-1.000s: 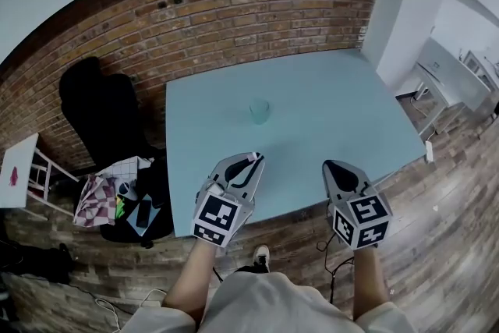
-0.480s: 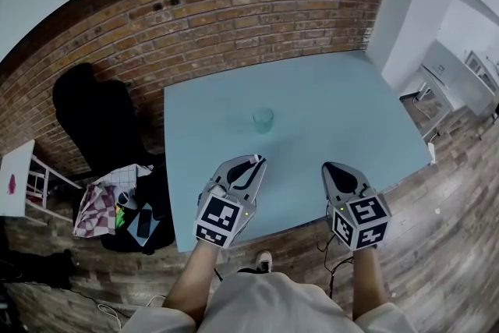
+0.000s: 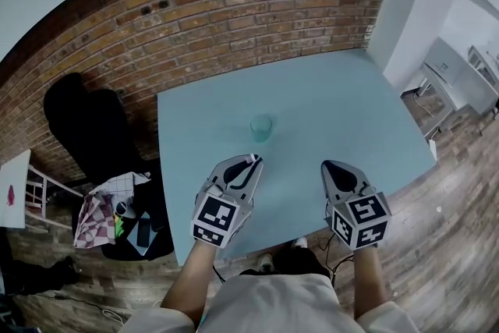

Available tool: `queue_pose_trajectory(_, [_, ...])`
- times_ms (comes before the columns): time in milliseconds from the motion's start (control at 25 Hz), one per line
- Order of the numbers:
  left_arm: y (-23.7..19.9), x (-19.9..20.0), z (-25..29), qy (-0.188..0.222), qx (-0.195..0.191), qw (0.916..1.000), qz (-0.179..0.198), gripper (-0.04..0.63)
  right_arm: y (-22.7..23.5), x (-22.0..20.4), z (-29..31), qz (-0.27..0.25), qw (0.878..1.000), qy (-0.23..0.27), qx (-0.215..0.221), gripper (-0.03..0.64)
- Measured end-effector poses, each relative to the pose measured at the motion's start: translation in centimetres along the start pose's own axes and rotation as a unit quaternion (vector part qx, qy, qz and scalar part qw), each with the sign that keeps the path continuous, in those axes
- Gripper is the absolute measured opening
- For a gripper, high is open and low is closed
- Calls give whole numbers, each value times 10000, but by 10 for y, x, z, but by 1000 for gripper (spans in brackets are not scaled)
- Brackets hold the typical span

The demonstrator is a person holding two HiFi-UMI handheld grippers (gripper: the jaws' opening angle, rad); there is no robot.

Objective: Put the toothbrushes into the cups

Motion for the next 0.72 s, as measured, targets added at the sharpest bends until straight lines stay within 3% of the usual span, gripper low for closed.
queue_pose_trajectory(720, [-82,-6,88,-89,381,9989,-275,49,34,2,94,-115,9987,-273,418,-3])
Point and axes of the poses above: the fingertips, and each gripper's own axes: z forward along the fingers, y to its right, x out of its top, the point moved 3 cm from there along -z, backward along the fingers, and after that the axes turned 13 degrees about -x, right-handed, at the moved point
